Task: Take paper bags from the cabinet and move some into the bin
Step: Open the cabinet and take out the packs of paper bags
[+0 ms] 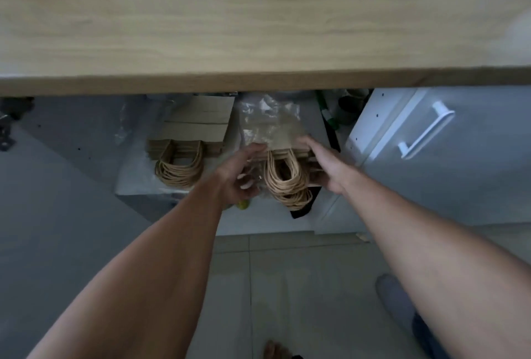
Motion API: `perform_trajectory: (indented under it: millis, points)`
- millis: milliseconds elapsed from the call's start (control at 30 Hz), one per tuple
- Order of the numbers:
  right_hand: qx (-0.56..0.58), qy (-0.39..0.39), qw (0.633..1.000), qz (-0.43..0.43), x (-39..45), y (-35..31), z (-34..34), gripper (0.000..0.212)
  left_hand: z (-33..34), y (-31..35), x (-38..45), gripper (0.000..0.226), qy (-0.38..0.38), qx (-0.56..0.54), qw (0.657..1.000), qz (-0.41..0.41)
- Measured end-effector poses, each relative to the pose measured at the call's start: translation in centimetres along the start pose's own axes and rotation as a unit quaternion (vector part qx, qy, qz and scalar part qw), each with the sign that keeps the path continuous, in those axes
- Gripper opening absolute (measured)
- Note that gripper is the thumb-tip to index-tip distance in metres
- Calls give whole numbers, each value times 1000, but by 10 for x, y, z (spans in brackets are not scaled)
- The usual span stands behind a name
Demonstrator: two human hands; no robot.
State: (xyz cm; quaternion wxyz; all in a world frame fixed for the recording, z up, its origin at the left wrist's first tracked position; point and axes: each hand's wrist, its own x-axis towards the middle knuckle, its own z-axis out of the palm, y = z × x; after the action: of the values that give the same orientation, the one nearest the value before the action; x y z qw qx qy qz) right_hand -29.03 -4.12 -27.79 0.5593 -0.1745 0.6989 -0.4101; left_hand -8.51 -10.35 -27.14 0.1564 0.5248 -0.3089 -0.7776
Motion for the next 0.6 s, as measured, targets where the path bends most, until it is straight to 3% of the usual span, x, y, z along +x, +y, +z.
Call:
perform_trajectory:
  millis: [67,167,233,367,500,600]
  points:
    - [2,-11,1000,18,-40,7,3,62,-4,-12,-34,55,-16,3,1000,-25]
    - [9,10,999,31,-104,16,10,77,-7,-23,-100,45,-22,26,998,-57]
    - [26,8,999,32,-152,17,17,66,-10,-26,-149,38,-24,28,997,-65]
    - [9,1,999,39,-253,2,33,53,-22,-14,-250,66,-46,77,991,-95]
    - [13,3,999,51,-328,-21,47,68,-26,12,-333,73,-57,115,987,-94]
    - [19,16,999,36,-364,-52,53,68,-18,43,-377,84,-68,147,985,-65]
